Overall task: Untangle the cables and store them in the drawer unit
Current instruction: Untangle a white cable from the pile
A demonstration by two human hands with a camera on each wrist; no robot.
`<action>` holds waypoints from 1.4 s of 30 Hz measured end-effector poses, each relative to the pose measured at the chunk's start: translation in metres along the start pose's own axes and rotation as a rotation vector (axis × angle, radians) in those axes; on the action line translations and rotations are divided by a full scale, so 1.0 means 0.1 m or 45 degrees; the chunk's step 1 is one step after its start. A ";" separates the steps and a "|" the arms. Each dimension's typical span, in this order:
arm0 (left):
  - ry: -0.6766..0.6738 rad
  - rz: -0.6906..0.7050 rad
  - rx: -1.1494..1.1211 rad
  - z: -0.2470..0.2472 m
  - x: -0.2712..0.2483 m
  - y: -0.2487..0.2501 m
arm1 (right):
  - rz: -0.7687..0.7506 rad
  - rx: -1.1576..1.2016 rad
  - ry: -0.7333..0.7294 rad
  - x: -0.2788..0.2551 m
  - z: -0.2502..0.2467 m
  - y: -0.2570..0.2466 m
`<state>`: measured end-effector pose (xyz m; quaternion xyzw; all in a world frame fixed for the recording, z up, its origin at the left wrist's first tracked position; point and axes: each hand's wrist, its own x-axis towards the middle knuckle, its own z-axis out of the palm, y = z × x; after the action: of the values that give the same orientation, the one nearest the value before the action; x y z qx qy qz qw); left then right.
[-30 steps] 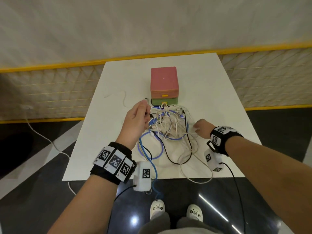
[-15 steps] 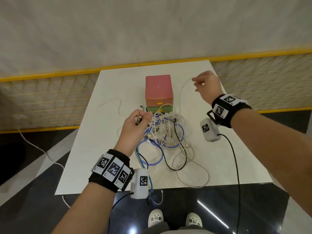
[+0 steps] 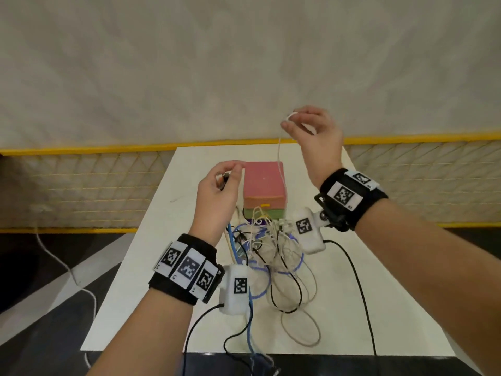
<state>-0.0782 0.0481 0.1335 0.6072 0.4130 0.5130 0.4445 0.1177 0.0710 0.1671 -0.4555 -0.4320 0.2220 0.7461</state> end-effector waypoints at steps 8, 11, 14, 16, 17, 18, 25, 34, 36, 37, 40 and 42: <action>-0.001 -0.064 0.016 0.10 0.35 0.14 | -0.031 -0.226 -0.449 -0.48 0.17 0.28; -0.052 -0.130 -0.012 0.11 0.39 0.13 | -0.111 -0.294 -0.639 -0.56 0.17 0.36; -0.059 -0.120 0.032 0.10 0.42 0.09 | -0.168 -0.351 -0.740 -0.62 0.18 0.36; -0.065 -0.113 0.074 0.09 0.44 0.07 | -0.182 -0.370 -0.771 -0.66 0.18 0.37; -0.093 -0.119 0.100 0.09 0.45 0.05 | -0.159 -0.367 -0.762 -0.67 0.17 0.38; -0.134 -0.124 0.125 0.09 0.44 0.06 | -0.128 -0.349 -0.746 -0.68 0.17 0.39; -0.135 -0.088 0.045 0.05 0.48 0.03 | 0.171 -0.326 -0.831 -0.85 0.12 0.36; -0.043 0.047 -0.251 -0.29 0.48 0.24 | 0.412 -0.642 -0.970 -0.87 -0.37 0.78; -0.311 -0.032 0.092 -0.20 0.34 0.23 | 0.339 -0.647 -0.911 -0.70 -0.24 0.62; -0.427 -0.090 0.309 -0.13 0.28 0.17 | 0.260 -0.647 -0.889 -0.61 -0.16 0.51; -0.528 -0.201 0.532 0.04 0.17 0.00 | -0.017 -0.634 -0.861 -0.32 0.08 0.22; -0.378 -0.204 0.352 0.06 0.19 -0.01 | -0.109 -0.592 -0.824 -0.14 0.16 0.07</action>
<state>-0.0694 0.0659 0.1367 0.6965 0.4564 0.3196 0.4521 0.0971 0.0719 0.1577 -0.5002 -0.7020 0.2191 0.4572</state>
